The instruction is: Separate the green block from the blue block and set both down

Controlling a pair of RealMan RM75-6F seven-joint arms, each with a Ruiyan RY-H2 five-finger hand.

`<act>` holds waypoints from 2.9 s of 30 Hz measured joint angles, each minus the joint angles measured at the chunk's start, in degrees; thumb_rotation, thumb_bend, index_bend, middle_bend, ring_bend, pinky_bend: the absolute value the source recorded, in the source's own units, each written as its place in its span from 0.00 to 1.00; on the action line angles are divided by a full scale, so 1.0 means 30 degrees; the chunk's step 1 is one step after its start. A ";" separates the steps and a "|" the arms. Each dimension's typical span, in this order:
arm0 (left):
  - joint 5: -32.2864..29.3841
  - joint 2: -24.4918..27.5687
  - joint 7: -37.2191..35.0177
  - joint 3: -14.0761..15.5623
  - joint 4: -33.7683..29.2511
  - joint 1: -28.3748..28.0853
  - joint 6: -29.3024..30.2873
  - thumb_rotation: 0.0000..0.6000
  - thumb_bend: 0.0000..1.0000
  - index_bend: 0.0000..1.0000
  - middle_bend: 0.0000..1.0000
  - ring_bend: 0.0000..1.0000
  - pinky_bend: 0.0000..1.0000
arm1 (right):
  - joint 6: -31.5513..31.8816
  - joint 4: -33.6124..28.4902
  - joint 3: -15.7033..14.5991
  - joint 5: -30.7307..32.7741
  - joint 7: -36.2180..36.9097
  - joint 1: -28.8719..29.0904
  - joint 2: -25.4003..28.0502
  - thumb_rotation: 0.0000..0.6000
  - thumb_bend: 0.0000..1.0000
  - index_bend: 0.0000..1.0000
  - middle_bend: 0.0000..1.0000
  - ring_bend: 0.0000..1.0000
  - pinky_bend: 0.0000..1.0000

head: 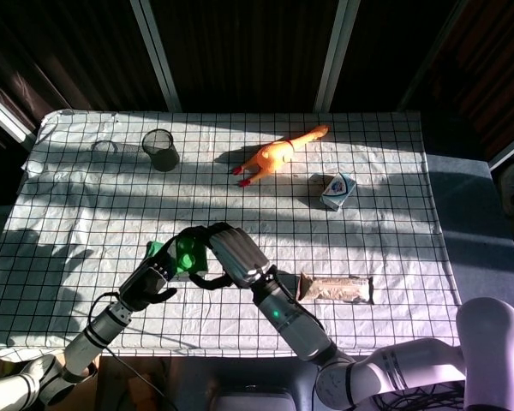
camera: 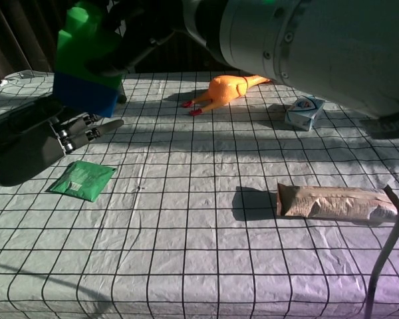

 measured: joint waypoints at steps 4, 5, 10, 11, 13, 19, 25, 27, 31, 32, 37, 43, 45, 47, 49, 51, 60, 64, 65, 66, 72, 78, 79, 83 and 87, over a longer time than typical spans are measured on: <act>-0.0144 -0.0042 -0.0335 0.0038 -0.0015 -0.0074 -0.0034 1.00 0.25 0.20 0.27 0.00 0.00 | 0.0428 0.0227 0.0022 -0.0115 0.0001 0.0045 -0.0362 1.00 0.35 0.96 0.70 0.53 0.27; -0.0185 -0.0057 -0.0430 0.0043 -0.0013 -0.0089 -0.0030 1.00 0.25 0.21 0.27 0.00 0.00 | 0.0514 0.0276 0.0000 -0.0119 -0.0055 0.0057 -0.0444 1.00 0.35 0.96 0.70 0.53 0.27; -0.0289 -0.0147 -0.0553 0.0122 0.0057 -0.0192 -0.0056 1.00 0.25 0.26 0.33 0.00 0.00 | 0.0734 0.0545 -0.0176 -0.0081 -0.0343 0.0158 -0.0855 1.00 0.35 0.96 0.70 0.53 0.27; -0.0325 -0.0164 -0.0492 0.0119 0.0051 -0.0191 -0.0067 1.00 0.26 0.29 0.35 0.00 0.00 | 0.0747 0.0570 -0.0200 -0.0082 -0.0360 0.0170 -0.0907 1.00 0.35 0.96 0.70 0.53 0.27; -0.0450 -0.0198 -0.0283 0.0092 -0.0004 -0.0185 -0.0107 1.00 0.28 0.34 0.39 0.02 0.00 | 0.0781 0.0622 -0.0235 -0.0100 -0.0393 0.0186 -0.1002 1.00 0.35 0.96 0.70 0.53 0.27; -0.0738 -0.0151 -0.0375 0.0027 -0.0301 -0.0236 -0.0291 1.00 0.45 0.53 0.50 0.11 0.00 | 0.0874 0.0648 -0.0189 -0.0192 -0.0380 0.0164 -0.1089 1.00 0.35 0.96 0.70 0.53 0.27; -0.0863 -0.0126 -0.0882 0.0058 -0.0425 -0.0355 -0.0543 1.00 0.57 0.62 0.62 0.22 0.01 | 0.0904 0.0701 -0.0174 -0.0258 -0.0325 0.0099 -0.1104 1.00 0.35 0.96 0.70 0.53 0.27; -0.0886 -0.0119 -0.1052 0.0068 -0.0460 -0.0382 -0.0581 1.00 0.61 0.68 0.68 0.27 0.04 | 0.0911 0.0713 -0.0172 -0.0278 -0.0293 0.0072 -0.1115 1.00 0.35 0.96 0.70 0.53 0.27; -0.1097 -0.0036 -0.1538 0.0032 -0.0755 -0.0408 -0.0722 1.00 0.67 0.77 0.80 0.40 0.11 | 0.0917 0.0728 -0.0170 -0.0342 -0.0168 -0.0016 -0.1087 1.00 0.35 0.96 0.70 0.53 0.27; -0.1187 -0.0031 -0.1594 -0.0009 -0.0831 -0.0386 -0.0718 1.00 0.68 0.78 0.80 0.40 0.12 | 0.0916 0.0726 -0.0163 -0.0358 -0.0119 -0.0043 -0.1072 1.00 0.35 0.96 0.70 0.53 0.27; -0.1476 -0.0033 -0.1594 -0.0255 -0.1054 -0.0215 -0.0542 1.00 0.74 0.79 0.82 0.43 0.17 | 0.0898 0.0624 -0.0080 -0.0499 0.0173 -0.0239 -0.0817 1.00 0.35 0.96 0.70 0.53 0.27; -0.1580 0.0093 -0.1949 -0.0424 -0.1066 -0.0056 -0.0281 1.00 0.76 0.79 0.82 0.44 0.21 | 0.0864 0.0259 0.0139 -0.0543 0.0580 -0.0544 -0.0228 1.00 0.35 0.96 0.70 0.53 0.27; -0.1664 0.0188 -0.2110 -0.0488 -0.1028 0.0011 -0.0219 1.00 0.76 0.79 0.82 0.44 0.22 | 0.0867 0.0124 0.0245 -0.0583 0.0802 -0.0680 0.0017 1.00 0.35 0.96 0.70 0.53 0.27; -0.1717 0.0285 -0.2285 -0.0543 -0.0979 0.0078 -0.0136 1.00 0.76 0.79 0.82 0.44 0.23 | 0.0868 -0.0002 0.0377 -0.0622 0.1071 -0.0863 0.0378 1.00 0.35 0.96 0.70 0.53 0.27; -0.1726 0.0387 -0.2393 -0.0579 -0.0903 0.0166 0.0015 1.00 0.76 0.79 0.82 0.44 0.25 | 0.0850 -0.0122 0.0521 -0.0633 0.1394 -0.1071 0.0774 1.00 0.35 0.96 0.70 0.53 0.27; -0.1720 0.0516 -0.2430 -0.0595 -0.0817 0.0260 0.0166 1.00 0.76 0.79 0.82 0.44 0.26 | 0.0827 -0.0225 0.0636 -0.0655 0.1725 -0.1289 0.1170 1.00 0.35 0.96 0.70 0.53 0.27; -0.2201 0.1437 -0.0336 -0.0482 0.0026 0.0875 -0.0010 1.00 0.74 0.79 0.82 0.44 0.26 | 0.0540 -0.0040 0.0617 -0.1012 0.3329 -0.2999 0.4043 1.00 0.35 0.96 0.70 0.53 0.27; -0.2858 0.1798 0.3907 -0.0435 0.0433 0.1247 -0.0730 1.00 0.71 0.79 0.83 0.44 0.23 | 0.0202 0.1189 -0.0483 -0.1104 0.3110 -0.3676 0.4992 1.00 0.35 0.96 0.70 0.53 0.27; -0.3047 0.1870 0.5102 -0.0437 0.0489 0.1333 -0.0926 1.00 0.71 0.79 0.83 0.44 0.23 | 0.0120 0.1554 -0.0776 -0.1127 0.2976 -0.3770 0.5054 1.00 0.35 0.96 0.70 0.53 0.27; -0.3252 0.1942 0.6371 -0.0445 0.0528 0.1419 -0.1136 1.00 0.70 0.79 0.83 0.44 0.23 | 0.0034 0.1951 -0.1079 -0.1151 0.2818 -0.3852 0.5082 1.00 0.35 0.96 0.70 0.53 0.27; -0.5005 0.2180 1.5839 -0.0778 0.0492 0.1939 -0.2501 1.00 0.70 0.78 0.82 0.43 0.20 | -0.0433 0.5402 -0.2808 -0.1594 0.1998 -0.4167 0.4097 1.00 0.35 0.95 0.70 0.52 0.27; -0.6836 0.1887 2.4629 -0.1326 0.0162 0.2244 -0.3906 1.00 0.69 0.76 0.81 0.40 0.11 | -0.1264 0.9468 -0.3903 -0.1539 0.1264 -0.4239 0.1448 1.00 0.34 0.85 0.70 0.44 0.27; -0.7205 0.1766 2.6048 -0.1460 0.0066 0.2275 -0.4205 1.00 0.69 0.76 0.80 0.39 0.11 | -0.1606 1.0088 -0.4033 -0.1332 0.1121 -0.4237 0.0915 1.00 0.34 0.81 0.68 0.42 0.27; -0.8362 0.1246 2.9504 -0.2008 -0.0388 0.2350 -0.5177 1.00 0.65 0.67 0.66 0.30 0.06 | -0.2743 1.0953 -0.4308 -0.0771 0.0749 -0.4199 0.0113 1.00 0.34 0.59 0.52 0.28 0.21; -0.9010 0.0927 3.1034 -0.2480 -0.1052 0.2353 -0.6085 1.00 0.59 0.52 0.47 0.18 0.02 | -0.3736 1.0845 -0.4467 -0.0358 0.0405 -0.4107 0.0228 1.00 0.34 0.33 0.34 0.14 0.11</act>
